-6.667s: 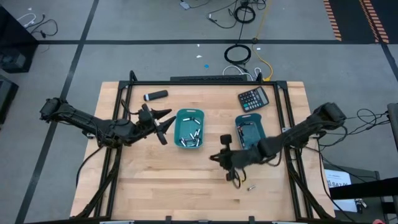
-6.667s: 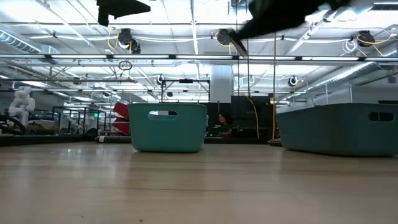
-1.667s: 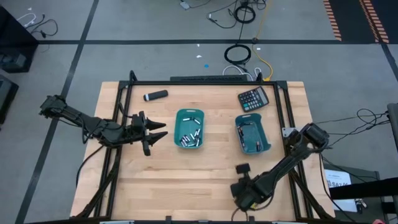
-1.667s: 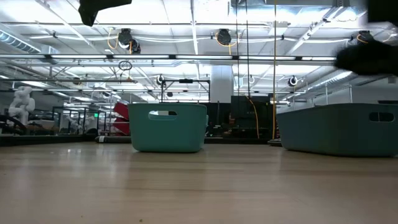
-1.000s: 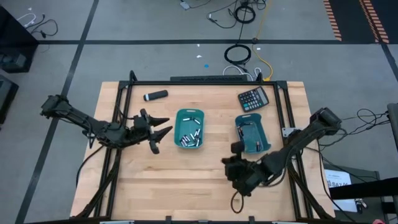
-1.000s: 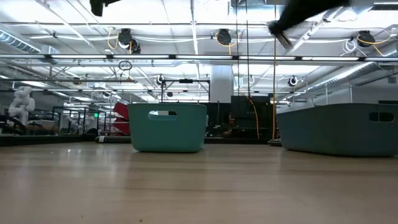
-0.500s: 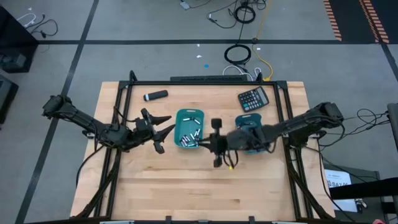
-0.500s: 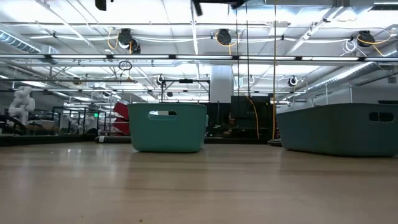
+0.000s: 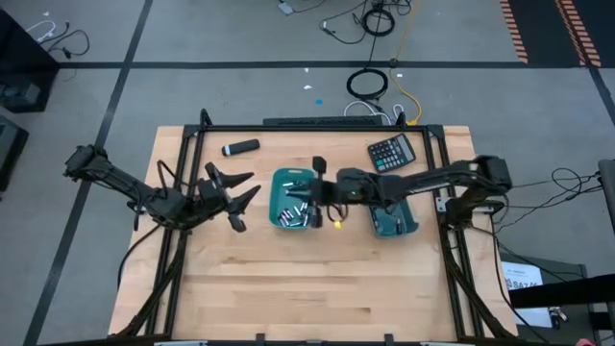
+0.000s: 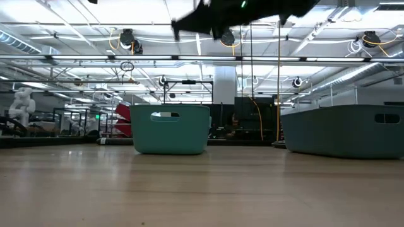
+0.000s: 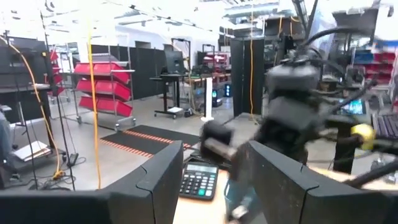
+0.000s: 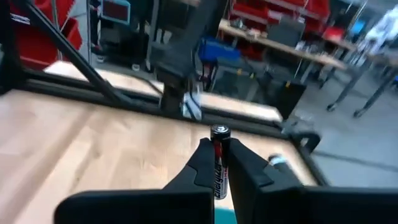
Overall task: Sort batteries
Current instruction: Put the silver battery into the green bin
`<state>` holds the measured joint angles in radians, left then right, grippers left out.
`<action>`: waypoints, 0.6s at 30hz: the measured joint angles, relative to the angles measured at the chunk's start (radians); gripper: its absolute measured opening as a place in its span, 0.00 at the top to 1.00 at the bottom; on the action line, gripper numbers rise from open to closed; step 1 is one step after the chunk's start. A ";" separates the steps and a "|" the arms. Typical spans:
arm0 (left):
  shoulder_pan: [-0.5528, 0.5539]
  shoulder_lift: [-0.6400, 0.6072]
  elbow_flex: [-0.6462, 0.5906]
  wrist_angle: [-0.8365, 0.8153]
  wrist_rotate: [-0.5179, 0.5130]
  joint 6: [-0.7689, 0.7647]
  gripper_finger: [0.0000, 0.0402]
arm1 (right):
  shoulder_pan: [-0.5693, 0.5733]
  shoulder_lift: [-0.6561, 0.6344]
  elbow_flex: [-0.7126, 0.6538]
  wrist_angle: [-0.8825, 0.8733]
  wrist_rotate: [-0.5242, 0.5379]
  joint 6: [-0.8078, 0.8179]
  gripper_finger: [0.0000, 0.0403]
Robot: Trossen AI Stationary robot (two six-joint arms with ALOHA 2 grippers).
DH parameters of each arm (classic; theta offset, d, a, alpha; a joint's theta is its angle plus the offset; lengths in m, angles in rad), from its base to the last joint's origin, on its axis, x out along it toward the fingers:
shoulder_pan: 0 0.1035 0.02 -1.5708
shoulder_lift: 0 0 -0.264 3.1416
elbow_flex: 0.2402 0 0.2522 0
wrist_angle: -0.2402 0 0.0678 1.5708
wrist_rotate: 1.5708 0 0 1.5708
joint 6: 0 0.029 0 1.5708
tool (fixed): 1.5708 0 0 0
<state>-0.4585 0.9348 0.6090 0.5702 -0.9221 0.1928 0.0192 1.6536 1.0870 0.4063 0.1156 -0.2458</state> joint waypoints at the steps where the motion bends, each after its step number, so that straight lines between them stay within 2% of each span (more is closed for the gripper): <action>1: -0.002 -0.004 0.000 -0.016 0.000 0.000 0.54 | -0.014 0.022 0.000 0.014 -0.018 0.014 0.98; 5: -0.002 -0.008 0.000 -0.072 0.000 -0.003 0.54 | -0.064 0.115 0.000 0.062 -0.085 0.125 0.90; 10: -0.004 -0.008 0.000 -0.093 -0.008 -0.003 0.54 | -0.118 0.182 -0.002 0.032 -0.175 0.219 0.69; 14: -0.020 -0.015 0.000 -0.093 -0.014 -0.003 0.54 | -0.137 0.147 -0.002 -0.022 -0.179 0.227 0.53; 18: -0.040 -0.026 0.000 -0.093 -0.051 -0.003 0.54 | -0.138 0.091 -0.002 -0.046 -0.174 0.220 0.45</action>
<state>-0.4990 0.9090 0.6090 0.4769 -0.9729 0.1902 -0.1184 1.7447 1.0852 0.3602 -0.0582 -0.0259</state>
